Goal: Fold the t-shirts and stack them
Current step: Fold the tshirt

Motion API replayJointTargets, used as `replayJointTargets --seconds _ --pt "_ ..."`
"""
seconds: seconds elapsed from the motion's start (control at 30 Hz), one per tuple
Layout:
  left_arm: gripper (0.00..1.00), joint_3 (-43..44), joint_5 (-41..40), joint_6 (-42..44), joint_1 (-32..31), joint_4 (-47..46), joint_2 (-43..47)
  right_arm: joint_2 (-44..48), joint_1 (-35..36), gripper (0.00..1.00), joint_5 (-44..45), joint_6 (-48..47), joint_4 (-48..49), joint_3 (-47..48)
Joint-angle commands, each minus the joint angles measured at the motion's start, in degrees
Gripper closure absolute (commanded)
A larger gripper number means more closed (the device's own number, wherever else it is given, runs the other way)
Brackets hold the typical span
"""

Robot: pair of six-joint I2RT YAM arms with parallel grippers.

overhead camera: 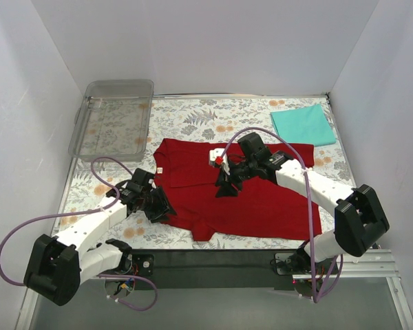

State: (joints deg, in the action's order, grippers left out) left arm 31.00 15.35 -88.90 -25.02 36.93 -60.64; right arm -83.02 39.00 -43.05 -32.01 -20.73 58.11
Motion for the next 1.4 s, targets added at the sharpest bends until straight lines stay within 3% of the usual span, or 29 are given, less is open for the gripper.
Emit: replayJointTargets --seconds 0.0,0.17,0.4,0.5,0.63,0.77,1.1,1.37 --pt "0.64 1.87 -1.29 1.71 -1.26 -1.33 -1.32 -0.73 -0.16 0.55 -6.49 -1.3 0.16 -0.45" --pt "0.65 6.86 0.46 9.78 -1.7 -2.03 -0.01 -1.7 2.12 0.55 -13.81 -4.02 -0.71 -2.82" --pt "0.55 11.44 4.77 27.36 -1.97 -13.62 14.4 -6.52 8.71 0.55 -12.77 -0.96 0.16 -1.86" --pt "0.5 11.89 7.84 39.92 -1.97 -15.13 18.36 -9.25 9.69 0.54 -11.63 4.57 3.05 -0.72" --pt "0.38 9.08 12.41 63.96 -2.06 -13.2 23.18 -12.33 9.86 0.53 -10.83 12.65 6.31 0.69" --pt "0.39 6.0 13.38 74.98 -2.05 -10.4 26.0 -16.37 9.95 0.53 -10.13 17.15 8.34 3.23" --pt "0.42 2.57 9.69 81.08 -1.97 -6.34 39.18 -25.43 11.09 0.55 -8.02 22.77 8.34 12.82" --pt "0.43 1.95 11.19 82.66 -1.97 -2.22 42.27 -31.23 12.15 0.55 -6.0 23.66 7.55 16.6"
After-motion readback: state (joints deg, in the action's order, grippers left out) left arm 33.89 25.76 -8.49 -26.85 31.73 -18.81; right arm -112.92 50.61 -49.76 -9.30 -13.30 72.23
